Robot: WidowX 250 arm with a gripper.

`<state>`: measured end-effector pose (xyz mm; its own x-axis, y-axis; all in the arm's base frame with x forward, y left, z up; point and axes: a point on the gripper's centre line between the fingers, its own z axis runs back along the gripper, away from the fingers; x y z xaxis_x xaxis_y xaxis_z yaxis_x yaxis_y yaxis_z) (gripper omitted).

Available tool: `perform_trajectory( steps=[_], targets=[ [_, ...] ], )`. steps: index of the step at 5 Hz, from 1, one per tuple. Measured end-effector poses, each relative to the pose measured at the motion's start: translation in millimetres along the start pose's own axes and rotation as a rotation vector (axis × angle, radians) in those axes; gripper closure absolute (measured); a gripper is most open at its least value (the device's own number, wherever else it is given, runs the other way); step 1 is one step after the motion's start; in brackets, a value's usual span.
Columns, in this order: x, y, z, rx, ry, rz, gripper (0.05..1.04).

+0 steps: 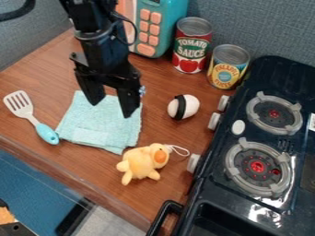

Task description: Moved the yellow object to the upper left side of the table

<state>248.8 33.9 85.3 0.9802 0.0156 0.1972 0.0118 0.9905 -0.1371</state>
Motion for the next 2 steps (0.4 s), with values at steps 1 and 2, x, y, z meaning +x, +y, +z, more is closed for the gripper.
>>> perform_trajectory(
  steps=[1, 2],
  targets=[
    [-8, -17, 8, -0.012, -0.022, -0.059, 0.085],
    [-17, -33, -1, -0.004, 0.014, -0.135, 0.085]
  ],
)
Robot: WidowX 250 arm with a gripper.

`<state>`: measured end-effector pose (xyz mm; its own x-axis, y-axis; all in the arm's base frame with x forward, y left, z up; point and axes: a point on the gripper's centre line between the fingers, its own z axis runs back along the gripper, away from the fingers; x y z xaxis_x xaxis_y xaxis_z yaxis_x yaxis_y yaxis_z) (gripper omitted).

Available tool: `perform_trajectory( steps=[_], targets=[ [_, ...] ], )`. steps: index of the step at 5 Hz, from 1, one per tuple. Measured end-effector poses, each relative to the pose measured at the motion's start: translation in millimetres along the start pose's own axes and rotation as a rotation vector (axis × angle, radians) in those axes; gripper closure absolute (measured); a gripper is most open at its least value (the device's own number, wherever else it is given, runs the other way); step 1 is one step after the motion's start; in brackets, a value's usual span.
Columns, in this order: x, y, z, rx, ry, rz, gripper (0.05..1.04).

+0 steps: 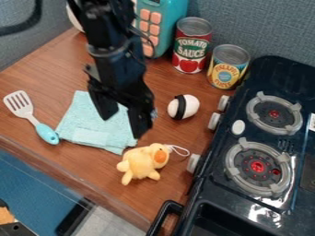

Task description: Moved the yellow object to the upper left side of the table

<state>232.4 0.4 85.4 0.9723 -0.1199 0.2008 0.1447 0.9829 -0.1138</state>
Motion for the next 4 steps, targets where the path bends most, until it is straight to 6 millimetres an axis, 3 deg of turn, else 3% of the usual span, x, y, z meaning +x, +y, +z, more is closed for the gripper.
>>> perform_trajectory(
  steps=[2, 4],
  targets=[
    [-16, 2, -49, 0.017, 0.091, -0.001, 0.085],
    [-15, 1, -76, -0.073, 0.096, -0.028, 0.085]
  ],
)
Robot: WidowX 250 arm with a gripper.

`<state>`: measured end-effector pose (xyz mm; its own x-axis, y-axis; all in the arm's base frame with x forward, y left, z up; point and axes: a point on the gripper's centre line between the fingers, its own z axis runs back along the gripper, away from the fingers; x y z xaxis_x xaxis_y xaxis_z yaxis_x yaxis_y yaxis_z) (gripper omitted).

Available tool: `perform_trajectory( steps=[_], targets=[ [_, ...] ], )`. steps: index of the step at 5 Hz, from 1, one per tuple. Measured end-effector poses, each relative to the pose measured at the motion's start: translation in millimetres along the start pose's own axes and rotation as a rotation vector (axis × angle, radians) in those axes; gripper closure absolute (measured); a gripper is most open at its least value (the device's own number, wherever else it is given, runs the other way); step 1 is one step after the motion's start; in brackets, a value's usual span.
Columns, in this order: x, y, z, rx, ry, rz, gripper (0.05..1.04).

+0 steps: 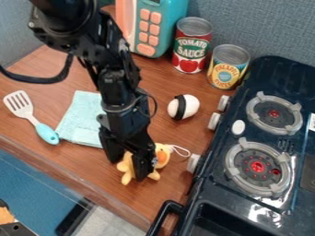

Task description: Moved the yellow object to the upper left side of the table

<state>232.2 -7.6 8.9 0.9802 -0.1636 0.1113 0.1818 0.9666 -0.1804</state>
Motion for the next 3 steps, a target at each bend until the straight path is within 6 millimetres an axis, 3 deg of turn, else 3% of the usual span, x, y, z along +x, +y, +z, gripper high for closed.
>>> perform_trajectory(
  steps=[1, 3],
  targets=[
    [1, 1, -1, 0.01, -0.005, 0.002, 0.109],
    [4, 2, 10, 0.054, -0.038, 0.018, 0.671]
  ],
)
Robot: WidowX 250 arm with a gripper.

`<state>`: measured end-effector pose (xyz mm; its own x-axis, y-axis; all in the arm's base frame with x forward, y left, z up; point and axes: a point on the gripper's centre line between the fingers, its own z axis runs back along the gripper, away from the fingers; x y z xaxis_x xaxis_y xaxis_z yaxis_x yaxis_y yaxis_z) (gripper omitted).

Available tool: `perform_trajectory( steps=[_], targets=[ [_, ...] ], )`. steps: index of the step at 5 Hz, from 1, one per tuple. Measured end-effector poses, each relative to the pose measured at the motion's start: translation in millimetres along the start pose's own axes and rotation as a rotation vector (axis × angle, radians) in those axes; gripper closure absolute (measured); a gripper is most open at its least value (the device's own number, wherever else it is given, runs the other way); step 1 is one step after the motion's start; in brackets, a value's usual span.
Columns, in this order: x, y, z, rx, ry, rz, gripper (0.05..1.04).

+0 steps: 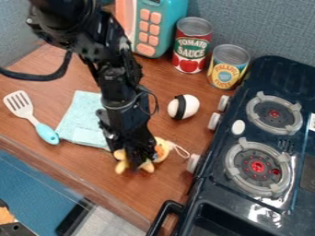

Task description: Moved the yellow object to the upper left side of the table

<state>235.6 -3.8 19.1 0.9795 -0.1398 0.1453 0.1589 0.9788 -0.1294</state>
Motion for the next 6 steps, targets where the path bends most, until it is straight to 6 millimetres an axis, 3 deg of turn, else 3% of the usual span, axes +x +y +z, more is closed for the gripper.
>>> perform_trajectory(
  steps=[1, 3, 4, 5, 6],
  targets=[
    [-1, 1, 11, 0.019, -0.007, 0.003, 0.828],
    [12, 46, 46, 0.058, -0.097, 0.215, 0.933],
    [25, 99, 65, 0.087, -0.18, 0.459, 0.94],
    [40, 133, 64, 0.143, -0.211, 0.624, 0.94],
    [58, 183, 65, 0.197, -0.241, 0.787, 0.94]
  ],
)
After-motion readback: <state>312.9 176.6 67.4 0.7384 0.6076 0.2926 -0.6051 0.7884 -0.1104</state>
